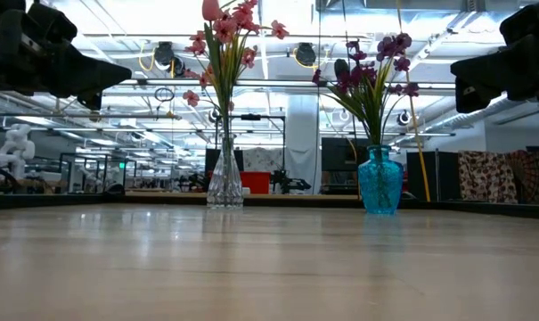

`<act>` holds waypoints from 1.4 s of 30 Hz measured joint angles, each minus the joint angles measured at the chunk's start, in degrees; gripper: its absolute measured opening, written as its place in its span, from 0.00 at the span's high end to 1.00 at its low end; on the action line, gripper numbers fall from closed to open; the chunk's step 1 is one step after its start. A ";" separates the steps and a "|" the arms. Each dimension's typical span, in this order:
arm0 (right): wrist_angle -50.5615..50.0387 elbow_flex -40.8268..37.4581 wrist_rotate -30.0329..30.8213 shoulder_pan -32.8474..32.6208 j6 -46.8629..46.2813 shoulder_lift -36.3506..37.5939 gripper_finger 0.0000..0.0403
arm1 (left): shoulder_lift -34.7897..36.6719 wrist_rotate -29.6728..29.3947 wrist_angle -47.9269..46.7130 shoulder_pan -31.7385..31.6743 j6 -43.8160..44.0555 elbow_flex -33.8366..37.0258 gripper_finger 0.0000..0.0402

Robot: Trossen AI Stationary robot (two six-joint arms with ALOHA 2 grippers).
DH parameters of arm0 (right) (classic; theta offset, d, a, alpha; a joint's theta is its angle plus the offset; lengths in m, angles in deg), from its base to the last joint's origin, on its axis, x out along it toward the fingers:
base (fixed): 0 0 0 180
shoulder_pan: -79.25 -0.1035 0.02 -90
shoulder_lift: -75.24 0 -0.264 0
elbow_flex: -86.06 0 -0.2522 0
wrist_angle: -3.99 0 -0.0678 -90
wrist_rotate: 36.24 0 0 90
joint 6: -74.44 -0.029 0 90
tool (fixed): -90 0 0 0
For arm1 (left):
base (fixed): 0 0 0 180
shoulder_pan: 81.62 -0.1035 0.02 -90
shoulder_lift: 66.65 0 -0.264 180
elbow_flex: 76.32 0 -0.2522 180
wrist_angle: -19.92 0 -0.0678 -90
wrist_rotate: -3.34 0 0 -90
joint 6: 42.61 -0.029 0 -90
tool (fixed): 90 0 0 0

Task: Sort flowers into vase by color
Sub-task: Return to Home Position

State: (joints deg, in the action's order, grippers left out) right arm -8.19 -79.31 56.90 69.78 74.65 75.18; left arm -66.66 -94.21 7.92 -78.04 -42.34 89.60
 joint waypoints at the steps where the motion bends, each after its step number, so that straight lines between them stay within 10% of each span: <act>1: 0.00 0.00 0.00 0.00 0.05 0.00 1.00 | 0.00 0.00 0.00 0.00 -0.07 0.00 1.00; 42: -0.11 -0.02 -0.22 0.00 -1.24 -0.11 1.00 | -0.02 1.49 0.92 -0.02 0.79 0.00 1.00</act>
State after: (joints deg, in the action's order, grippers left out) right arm -8.30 -79.34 56.68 69.78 73.41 75.07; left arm -66.68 -92.73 8.84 -78.06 -41.55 89.60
